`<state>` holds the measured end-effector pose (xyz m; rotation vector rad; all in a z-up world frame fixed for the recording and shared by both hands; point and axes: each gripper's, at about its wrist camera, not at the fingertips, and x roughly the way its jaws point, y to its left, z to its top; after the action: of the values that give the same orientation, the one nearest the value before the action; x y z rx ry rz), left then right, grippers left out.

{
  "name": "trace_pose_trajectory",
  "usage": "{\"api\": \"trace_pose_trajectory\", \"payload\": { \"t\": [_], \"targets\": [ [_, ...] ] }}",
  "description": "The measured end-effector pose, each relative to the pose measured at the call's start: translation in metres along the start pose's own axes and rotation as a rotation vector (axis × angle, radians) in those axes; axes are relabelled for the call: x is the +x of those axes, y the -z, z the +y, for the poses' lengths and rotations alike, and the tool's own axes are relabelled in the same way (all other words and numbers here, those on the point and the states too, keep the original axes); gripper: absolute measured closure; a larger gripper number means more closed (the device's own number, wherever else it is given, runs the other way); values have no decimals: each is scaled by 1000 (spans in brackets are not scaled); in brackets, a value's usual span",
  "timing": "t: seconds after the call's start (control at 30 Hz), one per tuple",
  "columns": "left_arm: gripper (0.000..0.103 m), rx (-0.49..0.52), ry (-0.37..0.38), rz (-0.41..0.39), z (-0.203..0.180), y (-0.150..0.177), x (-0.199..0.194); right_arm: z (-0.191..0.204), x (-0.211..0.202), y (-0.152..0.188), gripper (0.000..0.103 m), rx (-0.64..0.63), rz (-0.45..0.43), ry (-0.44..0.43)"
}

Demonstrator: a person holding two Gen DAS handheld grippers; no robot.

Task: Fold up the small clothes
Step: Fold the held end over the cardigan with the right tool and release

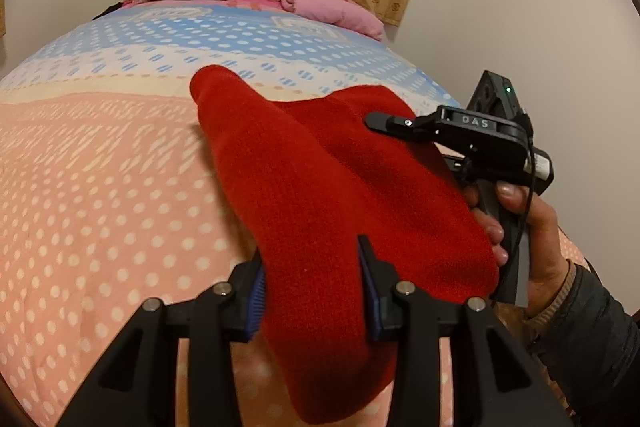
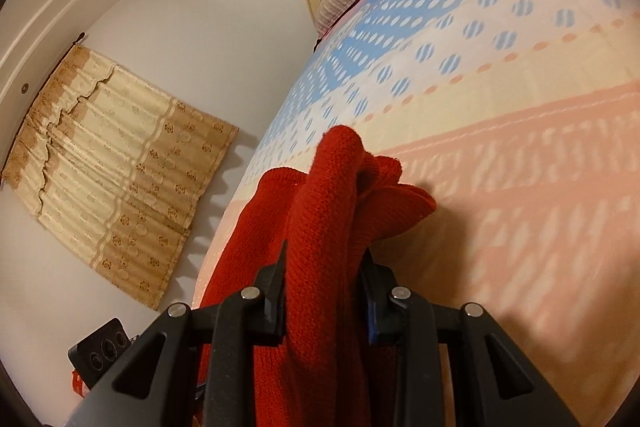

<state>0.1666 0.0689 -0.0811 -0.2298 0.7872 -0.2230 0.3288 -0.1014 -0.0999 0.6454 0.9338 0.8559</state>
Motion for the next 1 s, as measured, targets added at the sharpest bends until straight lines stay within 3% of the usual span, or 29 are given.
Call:
{"api": "trace_pose_trajectory", "payload": {
  "t": [0.6,1.0],
  "targets": [
    [62,-62,-87,-32,60,20,-45,49,80,23,74,-42,120,-72],
    [62,-95,-123,-22,88,31,-52,75,125,38,74,-63,197,-101]
  ]
}}
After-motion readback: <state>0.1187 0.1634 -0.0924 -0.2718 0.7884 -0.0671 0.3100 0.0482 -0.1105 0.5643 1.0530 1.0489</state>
